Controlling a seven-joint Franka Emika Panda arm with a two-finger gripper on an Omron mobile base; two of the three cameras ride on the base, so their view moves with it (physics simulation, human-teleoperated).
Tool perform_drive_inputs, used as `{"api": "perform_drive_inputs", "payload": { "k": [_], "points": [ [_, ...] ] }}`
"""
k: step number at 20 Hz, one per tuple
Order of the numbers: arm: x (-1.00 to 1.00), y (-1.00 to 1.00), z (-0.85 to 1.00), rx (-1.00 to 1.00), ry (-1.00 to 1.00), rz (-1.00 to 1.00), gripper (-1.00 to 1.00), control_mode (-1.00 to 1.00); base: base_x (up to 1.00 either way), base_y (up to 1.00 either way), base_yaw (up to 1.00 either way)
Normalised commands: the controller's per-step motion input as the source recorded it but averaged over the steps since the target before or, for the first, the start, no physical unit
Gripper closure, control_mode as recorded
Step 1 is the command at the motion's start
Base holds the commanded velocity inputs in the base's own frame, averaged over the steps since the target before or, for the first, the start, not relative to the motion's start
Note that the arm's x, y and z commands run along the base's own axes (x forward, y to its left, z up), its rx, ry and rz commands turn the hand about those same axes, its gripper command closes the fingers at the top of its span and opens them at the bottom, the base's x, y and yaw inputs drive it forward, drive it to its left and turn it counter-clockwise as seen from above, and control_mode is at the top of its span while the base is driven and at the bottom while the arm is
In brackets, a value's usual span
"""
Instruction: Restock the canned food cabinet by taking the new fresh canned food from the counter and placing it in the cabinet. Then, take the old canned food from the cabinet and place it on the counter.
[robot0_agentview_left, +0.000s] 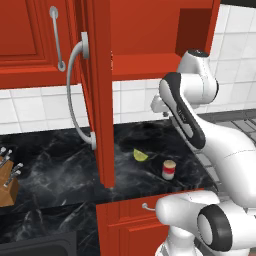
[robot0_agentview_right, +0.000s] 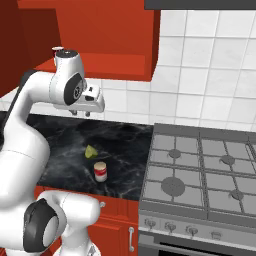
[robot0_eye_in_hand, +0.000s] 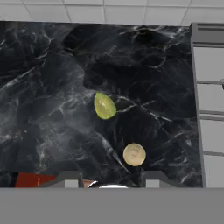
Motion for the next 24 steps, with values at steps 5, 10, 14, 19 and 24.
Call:
{"api": "perform_drive_inputs", "payload": {
  "k": [5, 10, 14, 19, 24],
  "points": [
    [-0.2, -0.02, -0.04, 0.0, 0.0, 0.0, -1.0, -1.0, 0.0, 0.0, 0.0],
    [-0.41, -0.15, -0.56, 0.0, 0.0, 0.0, -1.0, -1.0, 0.0, 0.0, 0.0],
    [-0.37, -0.49, -0.99, 0.0, 0.05, -0.02, -1.0, -1.0, 0.0, 0.0, 0.0],
    [-0.02, -0.22, -0.98, -0.01, 0.1, 0.0, -1.0, -1.0, 0.0, 0.0, 0.0],
    [0.11, 0.0, -0.59, -0.01, 0.08, -0.04, -1.0, -1.0, 0.0, 0.0, 0.0]
  ]
}}
